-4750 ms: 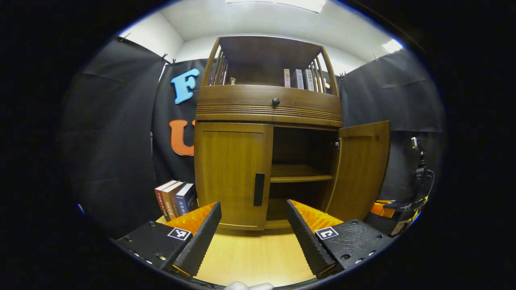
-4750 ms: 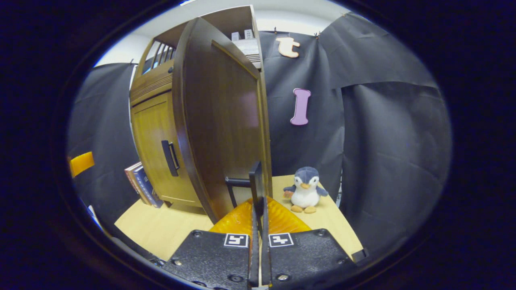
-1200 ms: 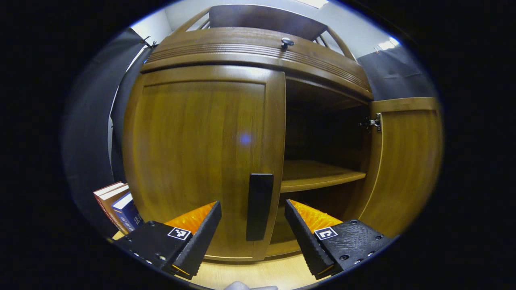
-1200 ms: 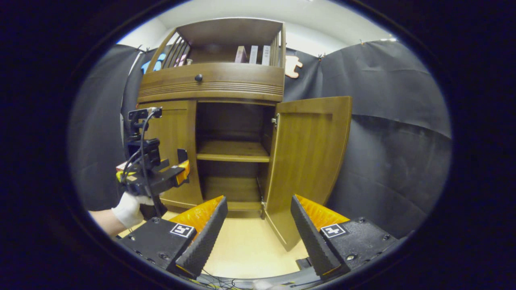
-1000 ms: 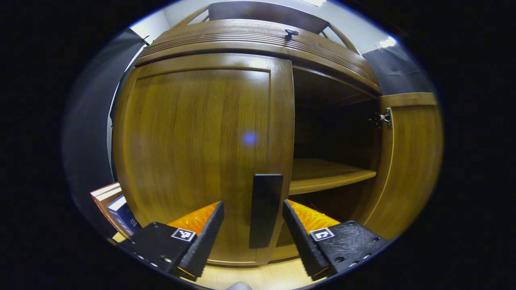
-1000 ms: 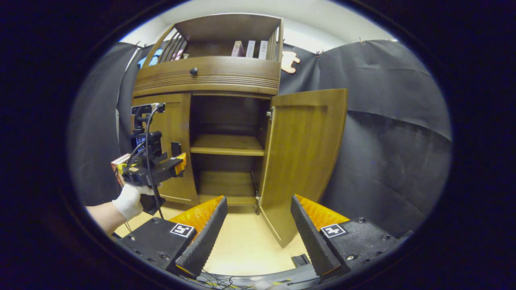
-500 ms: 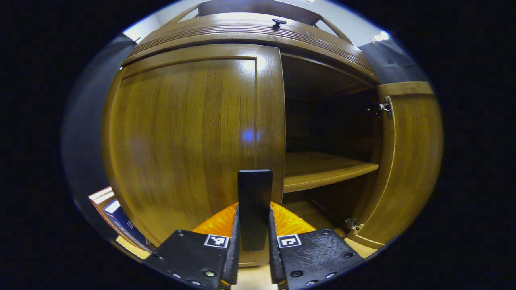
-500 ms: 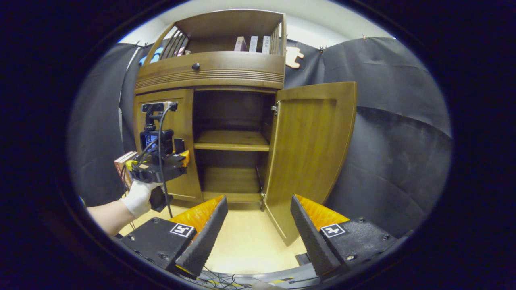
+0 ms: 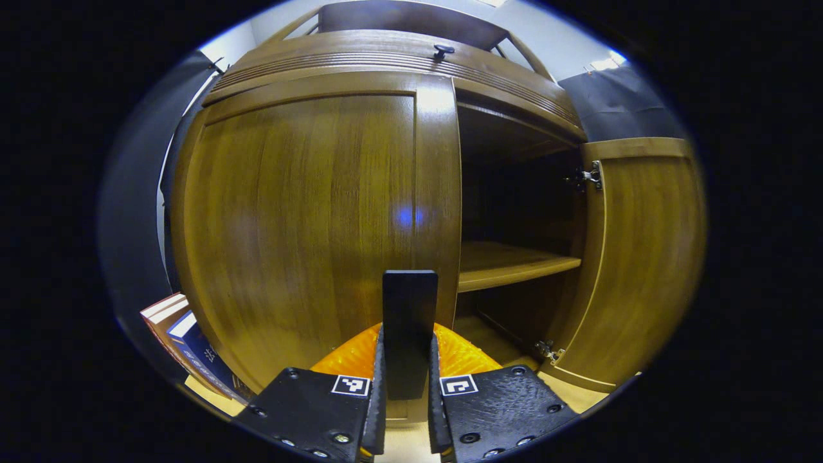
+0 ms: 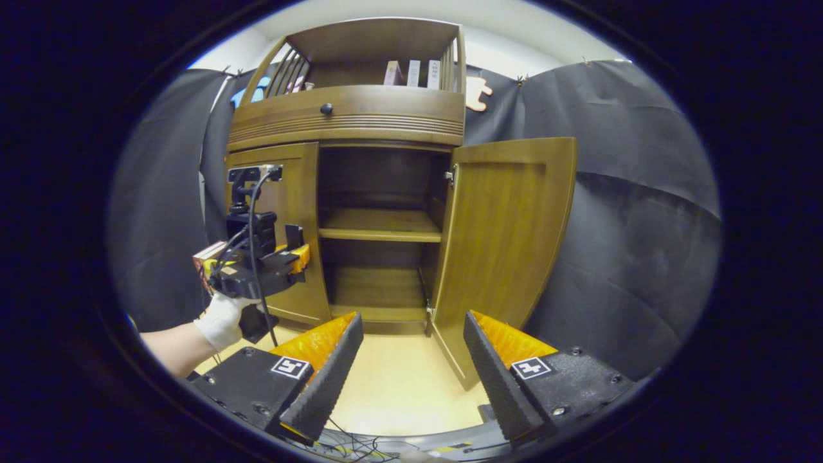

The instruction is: Open the right door of the double-door shoe cabinet with the right hand, and open the left door with the left hand.

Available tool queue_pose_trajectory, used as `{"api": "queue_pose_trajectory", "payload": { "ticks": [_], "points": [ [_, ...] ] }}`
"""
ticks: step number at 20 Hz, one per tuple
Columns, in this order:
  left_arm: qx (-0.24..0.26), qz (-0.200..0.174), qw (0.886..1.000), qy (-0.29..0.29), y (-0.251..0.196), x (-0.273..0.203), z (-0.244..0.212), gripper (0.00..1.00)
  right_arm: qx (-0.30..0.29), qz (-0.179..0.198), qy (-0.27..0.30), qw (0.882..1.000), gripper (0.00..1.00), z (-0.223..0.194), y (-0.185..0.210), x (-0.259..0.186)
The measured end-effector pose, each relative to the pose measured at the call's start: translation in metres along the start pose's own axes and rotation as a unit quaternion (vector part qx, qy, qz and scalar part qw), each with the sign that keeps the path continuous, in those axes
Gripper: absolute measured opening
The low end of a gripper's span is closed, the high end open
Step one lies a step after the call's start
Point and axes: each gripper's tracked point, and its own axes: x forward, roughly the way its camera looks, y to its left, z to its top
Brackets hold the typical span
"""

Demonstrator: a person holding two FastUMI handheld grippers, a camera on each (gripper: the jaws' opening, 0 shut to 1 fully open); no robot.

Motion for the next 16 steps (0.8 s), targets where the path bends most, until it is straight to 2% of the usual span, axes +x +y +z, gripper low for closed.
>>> {"api": "queue_pose_trajectory", "payload": {
  "ticks": [7,16],
  "points": [
    [0.007,-0.023,1.000,-0.005,0.005,-0.050,-0.003,0.25,0.003,0.015,0.002,1.000,1.00,-0.005,0.009,-0.007],
    [-0.003,-0.013,1.000,-0.001,0.036,-0.127,-0.009,0.25,-0.005,0.058,-0.004,0.998,0.99,-0.007,0.041,-0.016]
  ]
}}
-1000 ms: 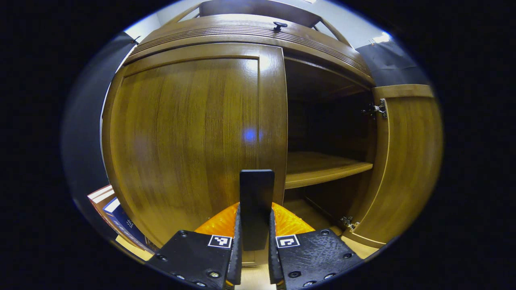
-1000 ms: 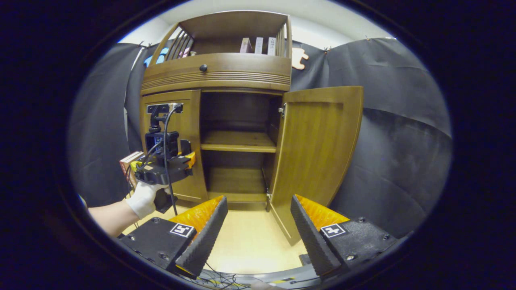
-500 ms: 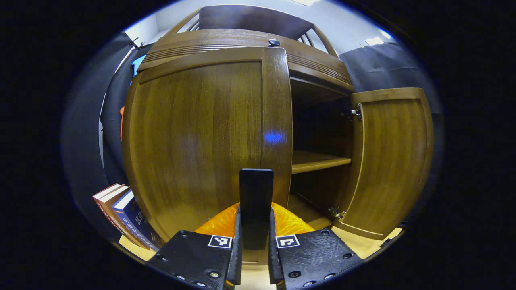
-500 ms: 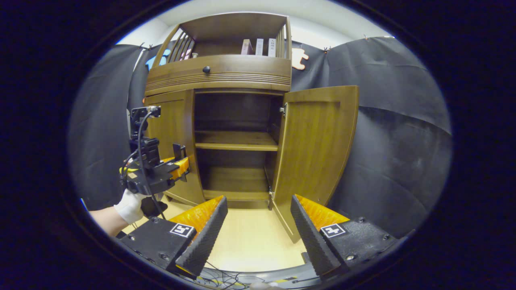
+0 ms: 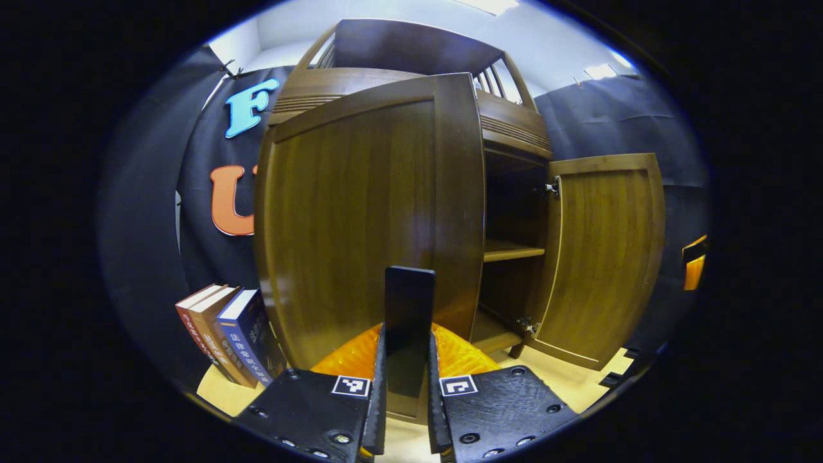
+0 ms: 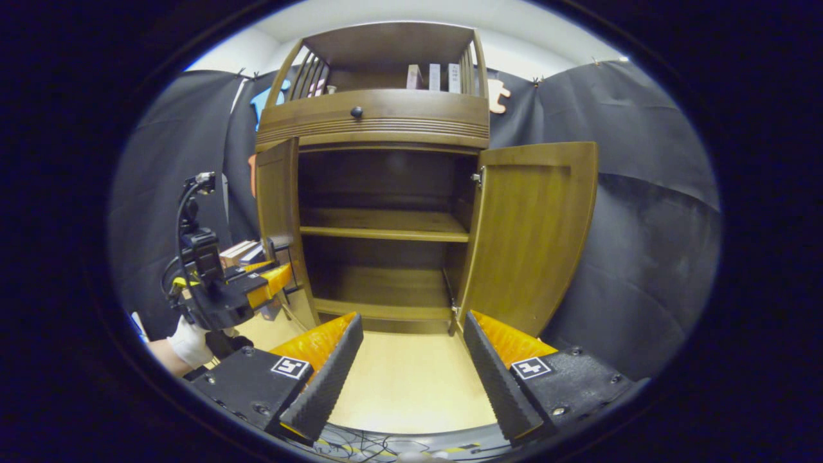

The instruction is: Open the right door of the double-door shoe cabinet with the right hand, and open the left door with the left hand.

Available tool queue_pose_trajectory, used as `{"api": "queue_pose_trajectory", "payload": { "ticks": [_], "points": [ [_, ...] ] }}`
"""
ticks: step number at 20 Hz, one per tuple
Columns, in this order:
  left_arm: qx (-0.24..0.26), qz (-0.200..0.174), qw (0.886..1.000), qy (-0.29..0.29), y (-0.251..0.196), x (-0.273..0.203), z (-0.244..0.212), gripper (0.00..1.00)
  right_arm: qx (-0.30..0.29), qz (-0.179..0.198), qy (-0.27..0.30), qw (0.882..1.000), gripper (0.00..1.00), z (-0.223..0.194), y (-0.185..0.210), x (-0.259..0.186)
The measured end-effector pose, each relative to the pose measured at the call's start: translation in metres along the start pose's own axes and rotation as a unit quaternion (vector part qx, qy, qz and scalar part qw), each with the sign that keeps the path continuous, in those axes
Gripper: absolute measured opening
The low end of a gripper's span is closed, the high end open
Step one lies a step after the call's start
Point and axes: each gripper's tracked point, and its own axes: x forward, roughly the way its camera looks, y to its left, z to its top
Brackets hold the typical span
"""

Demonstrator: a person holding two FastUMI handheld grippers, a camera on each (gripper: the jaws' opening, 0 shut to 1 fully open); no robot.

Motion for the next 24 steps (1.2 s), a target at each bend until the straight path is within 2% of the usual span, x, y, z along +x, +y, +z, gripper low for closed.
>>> {"api": "queue_pose_trajectory", "payload": {
  "ticks": [3,12,15,16,18,21,22,24],
  "points": [
    [-0.001,0.011,1.000,0.003,0.015,-0.026,-0.001,0.25,0.003,0.014,-0.002,1.000,1.00,0.000,0.012,-0.001],
    [0.039,0.052,0.998,0.006,0.065,-0.070,-0.007,0.24,-0.006,0.062,0.006,0.998,0.99,-0.009,0.056,0.001],
    [0.033,0.082,0.996,0.011,0.085,-0.077,-0.010,0.24,-0.007,0.064,0.007,0.998,0.99,-0.010,0.060,0.001],
    [0.024,0.091,0.995,0.014,0.093,-0.079,-0.012,0.32,-0.007,0.063,0.008,0.998,0.99,-0.011,0.060,0.001],
    [0.018,0.108,0.994,0.014,0.103,-0.087,-0.011,0.09,-0.004,0.064,0.011,0.998,0.99,-0.011,0.061,0.001],
    [0.022,0.131,0.991,0.014,0.124,-0.097,-0.009,0.08,-0.005,0.070,0.014,0.997,0.99,-0.013,0.066,0.002],
    [0.021,0.141,0.990,0.009,0.135,-0.096,-0.009,0.02,-0.008,0.073,0.016,0.997,0.99,-0.013,0.069,0.001],
    [0.007,0.136,0.991,0.006,0.141,-0.100,-0.010,0.00,-0.014,0.079,0.016,0.997,0.99,-0.017,0.068,0.000]
  ]
}}
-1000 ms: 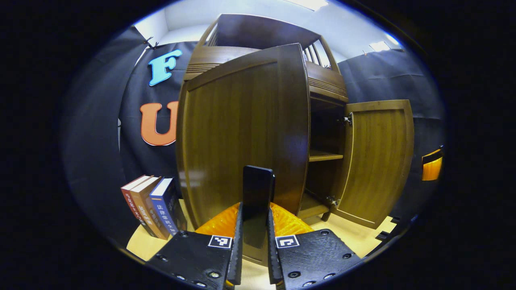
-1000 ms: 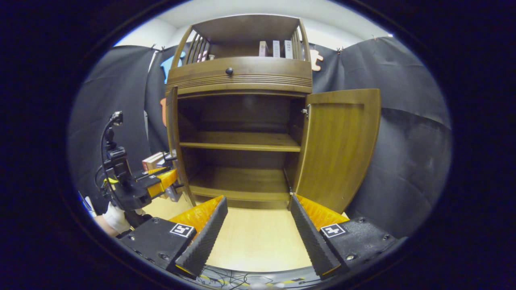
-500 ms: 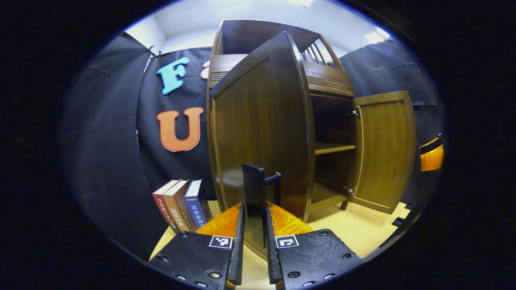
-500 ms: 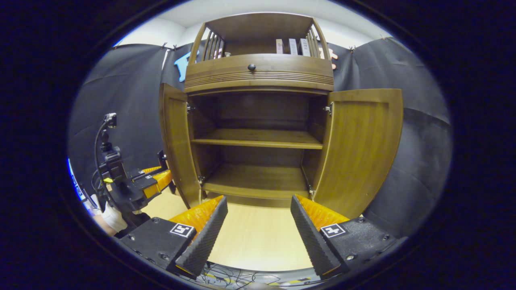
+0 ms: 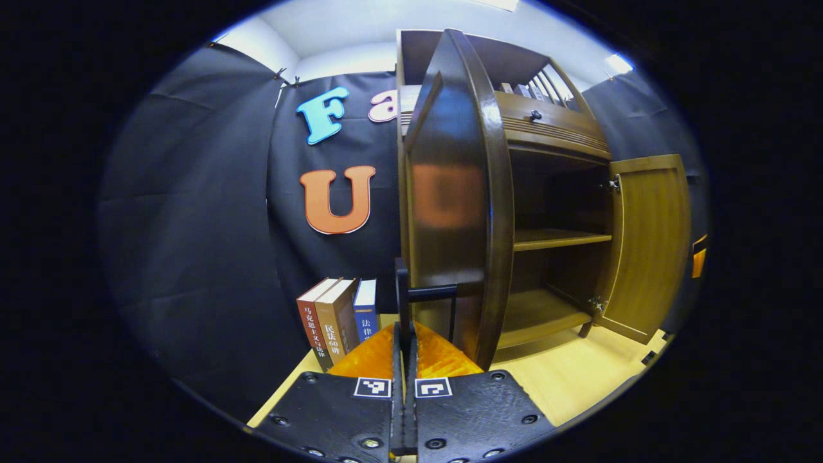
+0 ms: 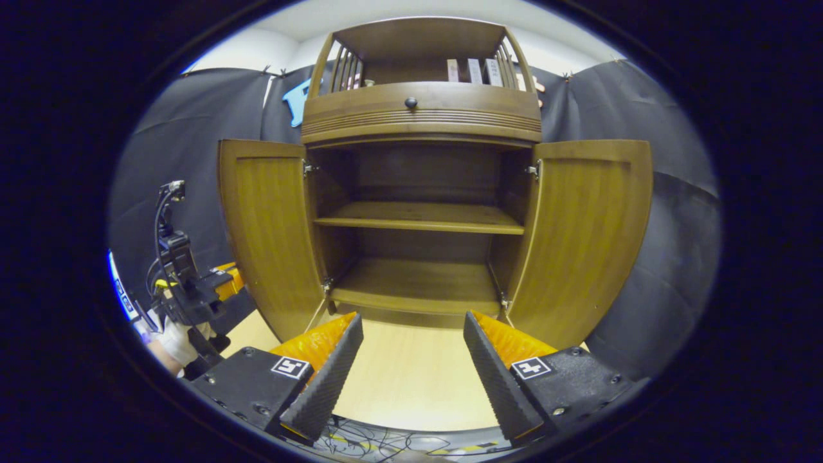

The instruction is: Open the right door of the double-door shoe cabinet with the right hand, and open the left door with the left hand.

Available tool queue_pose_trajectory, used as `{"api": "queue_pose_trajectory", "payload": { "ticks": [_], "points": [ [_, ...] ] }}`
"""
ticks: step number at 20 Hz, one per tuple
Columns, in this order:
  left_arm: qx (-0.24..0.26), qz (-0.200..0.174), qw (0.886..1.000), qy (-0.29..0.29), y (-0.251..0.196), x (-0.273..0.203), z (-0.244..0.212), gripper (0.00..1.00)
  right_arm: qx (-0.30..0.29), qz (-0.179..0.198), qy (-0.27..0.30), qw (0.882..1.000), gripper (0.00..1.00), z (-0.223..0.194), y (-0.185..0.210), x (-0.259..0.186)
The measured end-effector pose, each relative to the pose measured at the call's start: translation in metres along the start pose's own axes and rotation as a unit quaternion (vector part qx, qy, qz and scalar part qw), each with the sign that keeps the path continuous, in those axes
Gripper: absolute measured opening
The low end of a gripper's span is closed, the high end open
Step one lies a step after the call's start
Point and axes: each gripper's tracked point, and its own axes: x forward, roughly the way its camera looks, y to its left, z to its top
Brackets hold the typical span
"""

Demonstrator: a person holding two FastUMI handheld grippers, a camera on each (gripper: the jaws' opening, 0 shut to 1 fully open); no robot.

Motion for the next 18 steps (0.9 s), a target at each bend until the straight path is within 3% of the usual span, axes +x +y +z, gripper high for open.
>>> {"api": "queue_pose_trajectory", "payload": {
  "ticks": [18],
  "points": [
    [0.006,-0.116,0.993,0.009,0.050,0.010,-0.003,0.00,-0.002,0.016,0.018,1.000,0.99,-0.006,0.005,-0.005]
  ]
}}
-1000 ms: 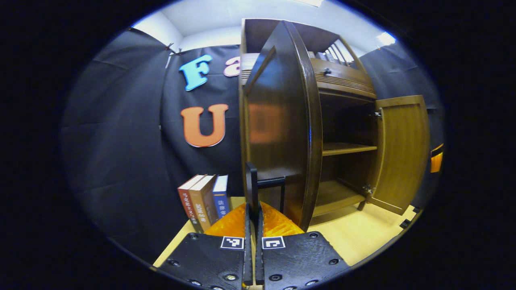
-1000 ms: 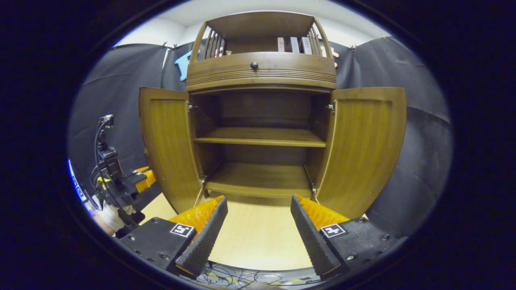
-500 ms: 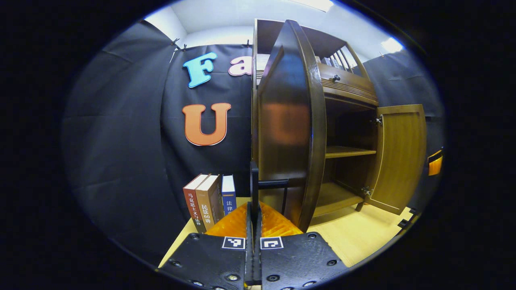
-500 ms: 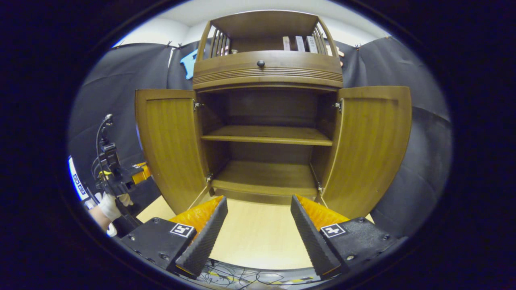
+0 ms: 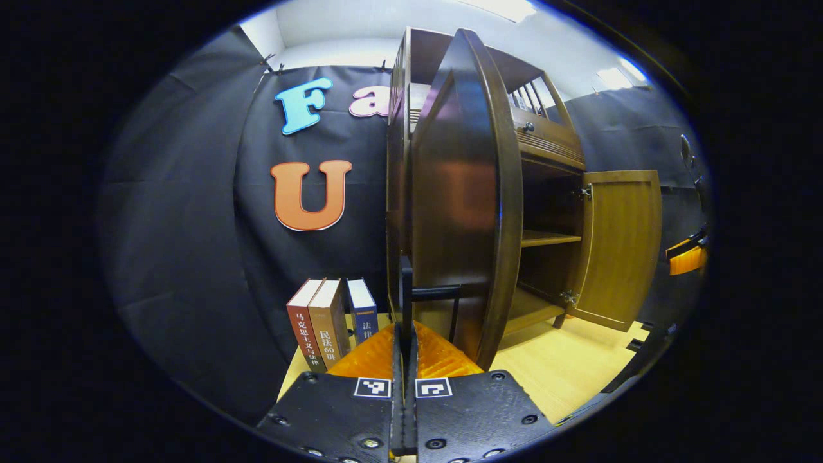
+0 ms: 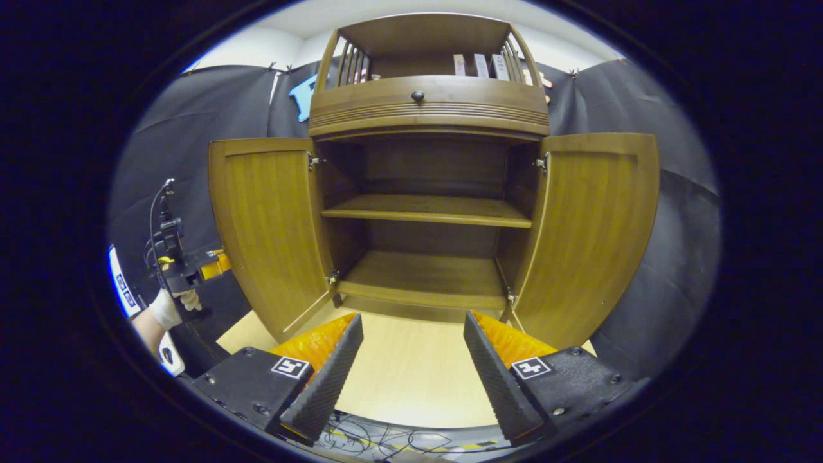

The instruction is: Open the right door of the double-door shoe cabinet with the right hand, and open the left door with the left hand.

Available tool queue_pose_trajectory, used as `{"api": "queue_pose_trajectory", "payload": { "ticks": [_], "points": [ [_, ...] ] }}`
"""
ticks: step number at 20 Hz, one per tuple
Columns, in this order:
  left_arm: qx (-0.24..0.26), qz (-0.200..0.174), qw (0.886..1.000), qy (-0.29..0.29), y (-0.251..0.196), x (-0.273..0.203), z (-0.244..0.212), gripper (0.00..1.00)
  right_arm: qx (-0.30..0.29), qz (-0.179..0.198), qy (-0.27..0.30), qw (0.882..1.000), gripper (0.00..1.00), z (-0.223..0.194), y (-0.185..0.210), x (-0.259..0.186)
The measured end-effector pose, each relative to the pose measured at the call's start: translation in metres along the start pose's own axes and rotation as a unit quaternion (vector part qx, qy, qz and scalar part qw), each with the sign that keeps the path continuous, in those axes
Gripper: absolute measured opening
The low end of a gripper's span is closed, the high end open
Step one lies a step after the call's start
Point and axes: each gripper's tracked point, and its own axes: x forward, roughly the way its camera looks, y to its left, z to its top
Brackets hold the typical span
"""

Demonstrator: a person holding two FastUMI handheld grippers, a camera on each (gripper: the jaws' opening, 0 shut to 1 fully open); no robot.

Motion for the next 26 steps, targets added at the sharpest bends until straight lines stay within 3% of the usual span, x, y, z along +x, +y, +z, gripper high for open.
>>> {"api": "queue_pose_trajectory", "payload": {
  "ticks": [5,15,18,19,24,25,26],
  "points": [
    [0.022,-0.025,0.999,0.004,0.006,0.000,-0.001,0.00,-0.007,0.005,0.005,1.000,0.99,-0.002,0.000,-0.001],
    [-0.012,-0.093,0.995,0.017,0.002,0.001,-0.003,0.03,-0.018,0.016,0.013,1.000,0.99,-0.004,0.002,-0.001],
    [-0.004,-0.092,0.995,0.025,0.005,-0.006,-0.007,0.12,-0.020,0.019,0.020,0.999,0.99,-0.007,0.001,-0.001],
    [-0.001,-0.087,0.996,0.035,0.008,-0.010,-0.012,0.07,-0.020,0.017,0.019,0.999,1.00,-0.007,-0.001,-0.002],
    [-0.016,-0.015,0.998,0.066,0.024,-0.041,-0.017,0.93,-0.017,0.011,0.004,1.000,0.99,0.003,-0.018,0.002],
    [-0.014,0.003,0.998,0.059,0.022,-0.048,-0.007,0.92,-0.013,0.012,-0.001,1.000,0.99,0.006,-0.023,0.004],
    [-0.010,0.028,0.998,0.051,0.022,-0.055,0.004,1.00,-0.010,0.013,-0.007,1.000,0.99,0.009,-0.026,0.004]
  ]
}}
